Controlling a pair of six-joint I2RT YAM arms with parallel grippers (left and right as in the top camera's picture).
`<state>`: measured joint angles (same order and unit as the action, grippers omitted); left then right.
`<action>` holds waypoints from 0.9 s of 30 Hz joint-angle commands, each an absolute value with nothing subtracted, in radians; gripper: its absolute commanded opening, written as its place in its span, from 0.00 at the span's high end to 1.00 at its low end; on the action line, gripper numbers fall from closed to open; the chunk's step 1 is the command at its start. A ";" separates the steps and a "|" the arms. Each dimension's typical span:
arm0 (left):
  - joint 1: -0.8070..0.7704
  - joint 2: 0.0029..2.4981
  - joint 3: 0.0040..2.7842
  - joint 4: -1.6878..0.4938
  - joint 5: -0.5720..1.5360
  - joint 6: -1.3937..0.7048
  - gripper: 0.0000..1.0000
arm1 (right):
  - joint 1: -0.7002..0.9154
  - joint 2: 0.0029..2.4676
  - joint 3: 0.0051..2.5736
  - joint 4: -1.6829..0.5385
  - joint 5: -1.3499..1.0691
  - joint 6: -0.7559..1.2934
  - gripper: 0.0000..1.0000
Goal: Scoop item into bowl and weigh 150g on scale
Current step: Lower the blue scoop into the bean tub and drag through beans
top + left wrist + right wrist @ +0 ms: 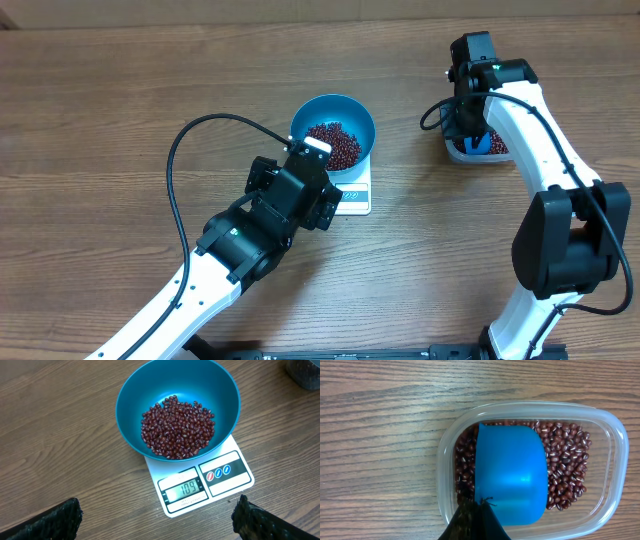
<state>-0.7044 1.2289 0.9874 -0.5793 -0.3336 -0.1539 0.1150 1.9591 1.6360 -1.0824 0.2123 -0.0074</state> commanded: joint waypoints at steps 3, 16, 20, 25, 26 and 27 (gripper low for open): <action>-0.701 1.229 1.011 -0.576 -0.340 -0.154 0.00 | 0.049 1.914 1.645 -1.079 0.112 0.029 0.96; -0.701 1.229 1.011 -0.576 -0.340 -0.154 0.00 | -0.263 1.908 1.645 -1.106 -0.454 -0.006 0.96; -0.701 1.229 1.011 -0.576 -0.340 -0.154 0.00 | -0.323 1.908 1.645 -1.141 -0.505 -0.035 0.96; -0.701 1.229 1.011 -0.576 -0.340 -0.154 0.00 | -0.344 1.908 1.645 -1.139 -0.556 -0.036 0.96; -0.701 1.229 1.011 -0.576 -0.340 -0.154 0.00 | -0.344 1.908 1.645 -1.139 -0.557 -0.036 0.96; -0.701 1.229 1.011 -0.576 -0.340 -0.154 0.00 | -0.344 1.908 1.645 -1.139 -0.557 -0.036 0.96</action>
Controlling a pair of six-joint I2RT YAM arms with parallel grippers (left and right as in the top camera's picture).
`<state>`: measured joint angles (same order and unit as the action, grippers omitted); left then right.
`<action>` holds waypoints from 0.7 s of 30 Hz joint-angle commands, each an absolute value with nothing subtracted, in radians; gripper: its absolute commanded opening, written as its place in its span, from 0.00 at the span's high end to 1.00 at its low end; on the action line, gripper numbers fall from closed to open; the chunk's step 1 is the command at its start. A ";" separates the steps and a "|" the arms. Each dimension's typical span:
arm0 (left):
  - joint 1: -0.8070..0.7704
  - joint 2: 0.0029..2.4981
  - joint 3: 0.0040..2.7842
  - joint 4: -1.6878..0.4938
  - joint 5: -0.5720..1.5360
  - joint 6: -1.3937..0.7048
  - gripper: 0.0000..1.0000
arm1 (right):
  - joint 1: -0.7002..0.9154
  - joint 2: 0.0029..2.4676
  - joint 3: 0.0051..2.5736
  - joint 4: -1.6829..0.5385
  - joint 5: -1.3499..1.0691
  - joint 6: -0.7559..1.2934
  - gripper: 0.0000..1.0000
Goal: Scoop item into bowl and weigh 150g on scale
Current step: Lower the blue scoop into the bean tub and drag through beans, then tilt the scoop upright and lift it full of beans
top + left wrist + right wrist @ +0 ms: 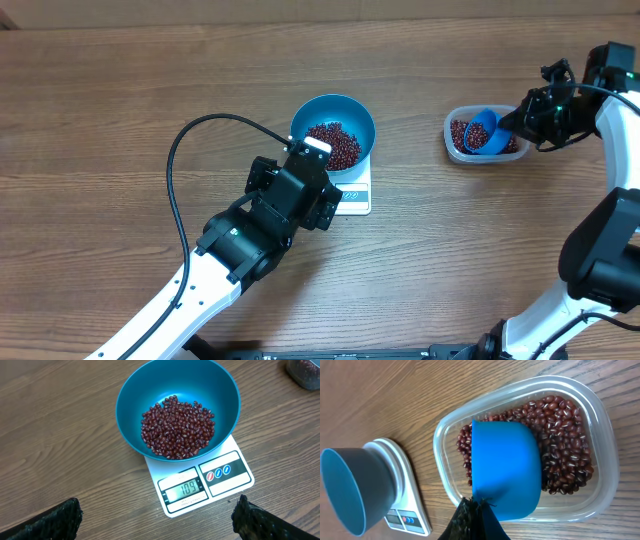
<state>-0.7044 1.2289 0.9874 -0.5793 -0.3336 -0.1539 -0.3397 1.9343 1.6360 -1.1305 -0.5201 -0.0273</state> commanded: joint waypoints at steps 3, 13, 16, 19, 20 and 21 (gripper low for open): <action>-0.701 1.229 1.011 -0.576 -0.340 -0.154 0.00 | -0.344 1.907 1.645 -1.139 -0.570 -0.036 0.96; -0.701 1.229 1.011 -0.576 -0.340 -0.154 0.01 | -0.360 1.905 1.681 -1.132 -0.571 -0.035 0.96; -0.701 1.229 1.011 -0.576 -0.340 -0.154 0.01 | -0.366 1.901 1.700 -1.140 -0.571 -0.036 0.96; -0.701 1.229 1.011 -0.576 -0.340 -0.154 0.00 | -0.371 1.893 1.706 -1.139 -0.571 -0.036 0.96; -0.701 1.229 1.011 -0.576 -0.340 -0.154 0.00 | -0.372 1.891 1.708 -1.141 -0.571 -0.036 0.96; -0.701 1.229 1.011 -0.576 -0.340 -0.154 0.00 | -0.372 1.885 1.711 -1.143 -0.573 -0.039 0.96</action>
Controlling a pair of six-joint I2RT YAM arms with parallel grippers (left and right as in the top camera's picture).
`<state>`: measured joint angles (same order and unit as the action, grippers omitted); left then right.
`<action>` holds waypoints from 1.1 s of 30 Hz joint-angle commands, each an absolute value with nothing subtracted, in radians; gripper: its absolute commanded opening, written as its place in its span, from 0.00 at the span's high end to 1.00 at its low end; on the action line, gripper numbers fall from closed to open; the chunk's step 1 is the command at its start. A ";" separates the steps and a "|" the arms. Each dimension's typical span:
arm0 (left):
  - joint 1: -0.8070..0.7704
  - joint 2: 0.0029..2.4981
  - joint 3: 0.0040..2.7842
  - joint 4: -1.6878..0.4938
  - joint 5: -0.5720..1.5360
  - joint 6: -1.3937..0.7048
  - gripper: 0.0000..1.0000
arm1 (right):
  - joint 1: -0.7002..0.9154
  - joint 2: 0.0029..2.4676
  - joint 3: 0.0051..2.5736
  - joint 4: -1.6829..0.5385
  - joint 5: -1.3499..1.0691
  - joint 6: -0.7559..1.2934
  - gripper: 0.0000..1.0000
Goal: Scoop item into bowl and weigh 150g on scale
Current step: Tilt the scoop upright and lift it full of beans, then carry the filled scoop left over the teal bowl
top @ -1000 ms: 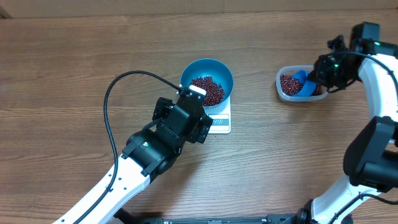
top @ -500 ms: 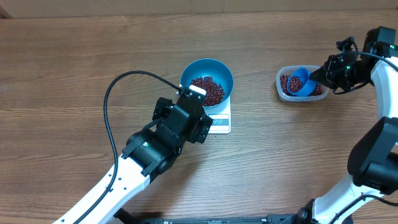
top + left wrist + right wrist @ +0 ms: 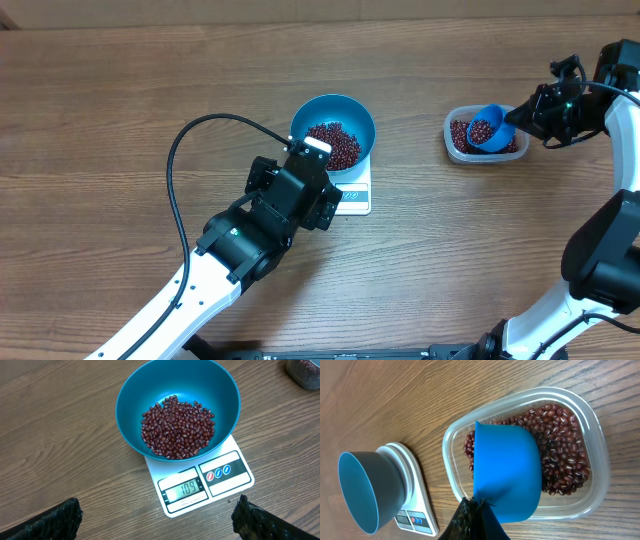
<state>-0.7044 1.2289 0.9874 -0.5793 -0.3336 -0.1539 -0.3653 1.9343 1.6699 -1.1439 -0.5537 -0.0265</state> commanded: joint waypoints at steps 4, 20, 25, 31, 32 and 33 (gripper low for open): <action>-0.701 1.229 1.011 -0.576 -0.340 -0.154 0.01 | -0.372 1.866 1.715 -1.158 -0.635 -0.080 0.96; -0.701 1.229 1.011 -0.576 -0.340 -0.154 0.00 | -0.353 1.847 1.972 -1.379 -0.728 -0.136 0.96; -0.701 1.229 1.011 -0.576 -0.340 -0.154 0.00 | -0.318 1.835 1.999 -1.397 -0.743 -0.132 0.96; -0.701 1.229 1.011 -0.576 -0.340 -0.154 0.01 | -0.235 1.829 2.004 -1.397 -0.742 -0.109 0.96; -0.701 1.229 1.011 -0.576 -0.340 -0.154 0.00 | -0.216 1.830 2.004 -1.397 -0.742 -0.105 0.96; -0.701 1.229 1.011 -0.576 -0.340 -0.154 0.01 | -0.196 1.829 2.004 -1.395 -0.742 -0.105 0.96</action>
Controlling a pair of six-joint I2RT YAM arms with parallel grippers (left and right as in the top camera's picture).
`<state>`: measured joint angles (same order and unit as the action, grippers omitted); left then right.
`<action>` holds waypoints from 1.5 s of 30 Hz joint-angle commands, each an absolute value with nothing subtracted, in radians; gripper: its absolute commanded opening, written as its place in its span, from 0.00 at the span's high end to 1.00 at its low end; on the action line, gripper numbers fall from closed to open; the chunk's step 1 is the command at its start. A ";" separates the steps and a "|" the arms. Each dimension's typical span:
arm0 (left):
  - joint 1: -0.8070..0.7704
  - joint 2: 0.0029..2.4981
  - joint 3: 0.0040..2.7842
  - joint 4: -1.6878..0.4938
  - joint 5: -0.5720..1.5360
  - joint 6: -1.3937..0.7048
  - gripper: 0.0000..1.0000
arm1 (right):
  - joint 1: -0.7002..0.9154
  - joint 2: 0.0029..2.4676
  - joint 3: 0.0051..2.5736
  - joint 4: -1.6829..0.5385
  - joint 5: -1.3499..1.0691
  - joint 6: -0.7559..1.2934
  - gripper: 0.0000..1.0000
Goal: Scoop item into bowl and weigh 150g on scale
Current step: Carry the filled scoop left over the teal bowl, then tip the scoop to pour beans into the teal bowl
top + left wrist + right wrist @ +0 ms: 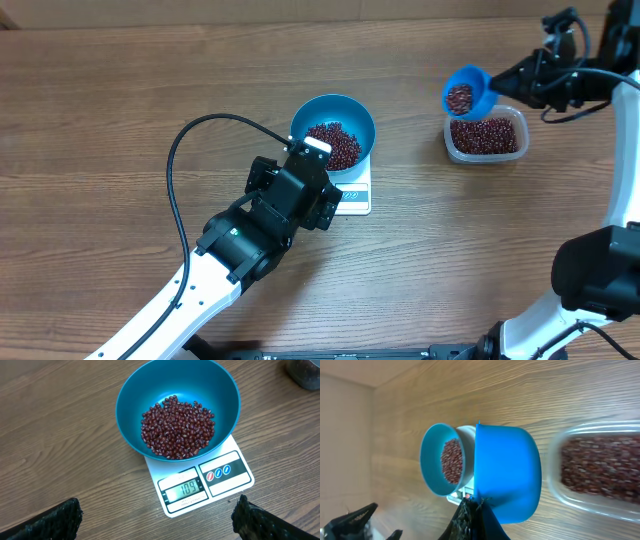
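Note:
A blue bowl (pixel 333 130) of red beans stands on a white scale (pixel 353 199); in the left wrist view the bowl (pixel 177 407) sits above the scale's display (pixel 186 489), which reads 109. My left gripper (pixel 157 517) hangs open just in front of the scale. My right gripper (pixel 476 515) is shut on the handle of a blue scoop (pixel 466 92), which is raised above the table with red beans in it. The scoop is up and to the left of the clear tub of beans (pixel 485 136). From the right wrist the scoop (pixel 507 477) shows its underside.
A black cable (pixel 195 145) loops over the table left of the bowl. The left arm (pixel 245 240) stretches from the front left toward the scale. The right arm (pixel 610 80) reaches in along the right edge.
My right gripper has lifted the scoop, with beans in it, out of the tub to a spot above and left of it. The left arm, the bowl and the 109 reading are unchanged.
The scoop was down in the tub with the right arm over it. Then the arm stood further right, with the scoop tilted among the beans, then holding some. Now the loaded scoop hangs clear of the tub. The scale read 109 throughout.

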<state>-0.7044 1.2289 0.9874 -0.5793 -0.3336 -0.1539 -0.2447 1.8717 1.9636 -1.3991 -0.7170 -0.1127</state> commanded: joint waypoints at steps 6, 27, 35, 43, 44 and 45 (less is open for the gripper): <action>-0.701 1.229 1.011 -0.576 -0.340 -0.154 0.00 | -0.060 1.829 2.004 -1.396 -0.583 -0.071 0.96; -0.701 1.229 1.011 -0.576 -0.340 -0.154 0.01 | 0.334 1.827 2.017 -1.327 -0.233 0.038 0.96; -0.701 1.229 1.011 -0.576 -0.340 -0.154 0.00 | 0.459 1.827 2.072 -1.286 -0.015 0.087 0.96; -0.701 1.229 1.011 -0.576 -0.340 -0.154 0.00 | 0.559 1.827 2.076 -1.280 0.170 0.109 0.96; -0.701 1.229 1.011 -0.576 -0.340 -0.154 0.00 | 0.574 1.827 2.076 -1.278 0.196 0.109 0.96; -0.701 1.229 1.011 -0.576 -0.340 -0.154 0.00 | 0.590 1.827 2.076 -1.275 0.222 0.109 0.96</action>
<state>-0.7044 1.2289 0.9874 -0.5793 -0.3336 -0.1539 0.5476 1.8652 2.0422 -1.2896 0.1062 0.1001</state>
